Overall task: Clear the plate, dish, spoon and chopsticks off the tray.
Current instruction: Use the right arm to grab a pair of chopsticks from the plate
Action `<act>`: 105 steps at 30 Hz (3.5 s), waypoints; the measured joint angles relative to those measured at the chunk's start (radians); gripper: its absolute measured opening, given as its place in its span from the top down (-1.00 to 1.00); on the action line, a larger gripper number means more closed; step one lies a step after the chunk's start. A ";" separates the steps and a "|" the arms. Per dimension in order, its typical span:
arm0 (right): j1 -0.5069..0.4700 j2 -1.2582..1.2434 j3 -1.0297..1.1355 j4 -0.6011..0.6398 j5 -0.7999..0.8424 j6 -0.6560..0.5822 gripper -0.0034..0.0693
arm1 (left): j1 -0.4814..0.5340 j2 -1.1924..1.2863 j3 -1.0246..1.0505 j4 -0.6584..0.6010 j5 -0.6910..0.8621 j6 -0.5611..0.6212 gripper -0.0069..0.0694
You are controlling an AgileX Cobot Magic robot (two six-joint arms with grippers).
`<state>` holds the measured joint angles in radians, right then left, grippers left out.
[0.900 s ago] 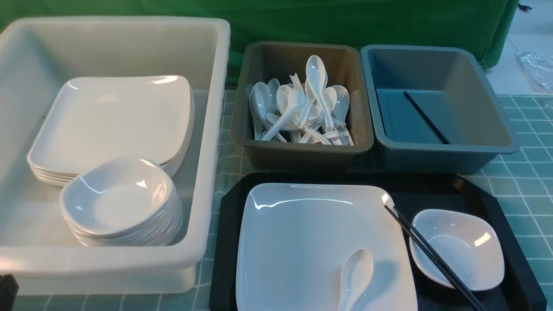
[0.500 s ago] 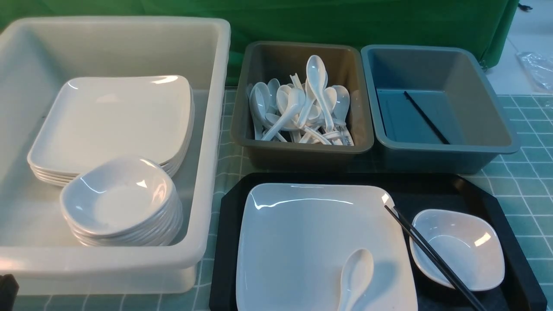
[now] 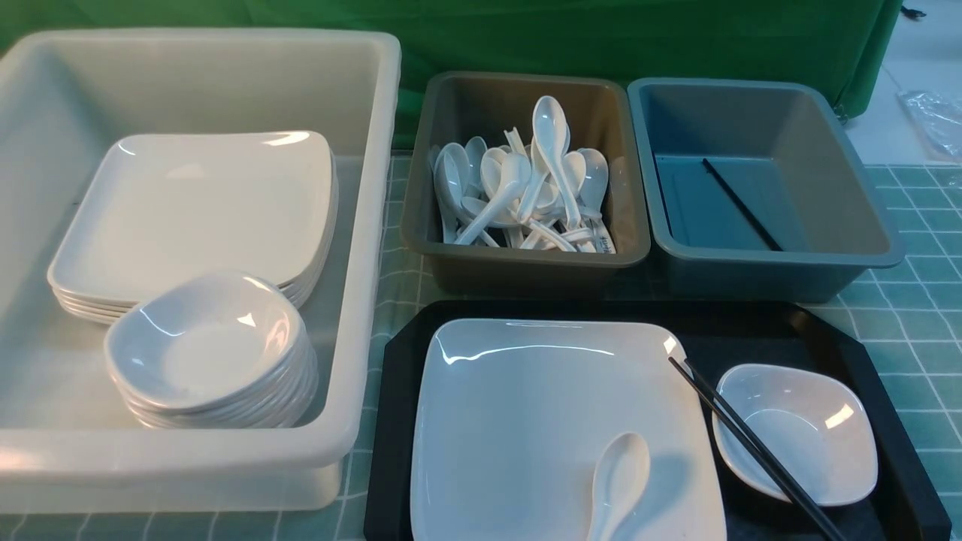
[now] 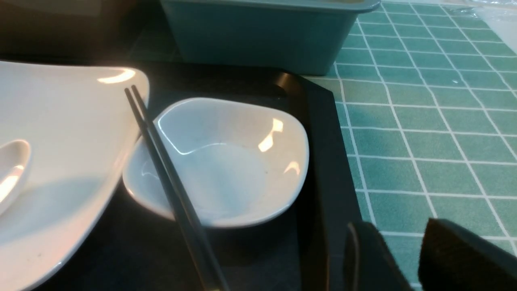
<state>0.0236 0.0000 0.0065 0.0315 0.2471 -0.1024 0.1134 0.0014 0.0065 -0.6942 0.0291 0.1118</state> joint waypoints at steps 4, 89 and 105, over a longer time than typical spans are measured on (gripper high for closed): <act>0.000 0.000 0.000 0.000 0.000 0.000 0.24 | 0.000 0.000 0.000 -0.102 -0.086 -0.027 0.77; 0.239 1.692 -1.010 0.166 0.433 -0.233 -0.23 | -0.492 0.665 -0.628 0.055 0.579 0.697 0.73; 0.194 1.759 -1.010 0.161 0.410 -0.309 0.49 | -0.492 0.665 -0.628 0.055 0.574 0.697 0.73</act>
<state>0.2172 1.7595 -1.0036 0.1921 0.6567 -0.4111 -0.3787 0.6667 -0.6218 -0.6388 0.6030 0.8084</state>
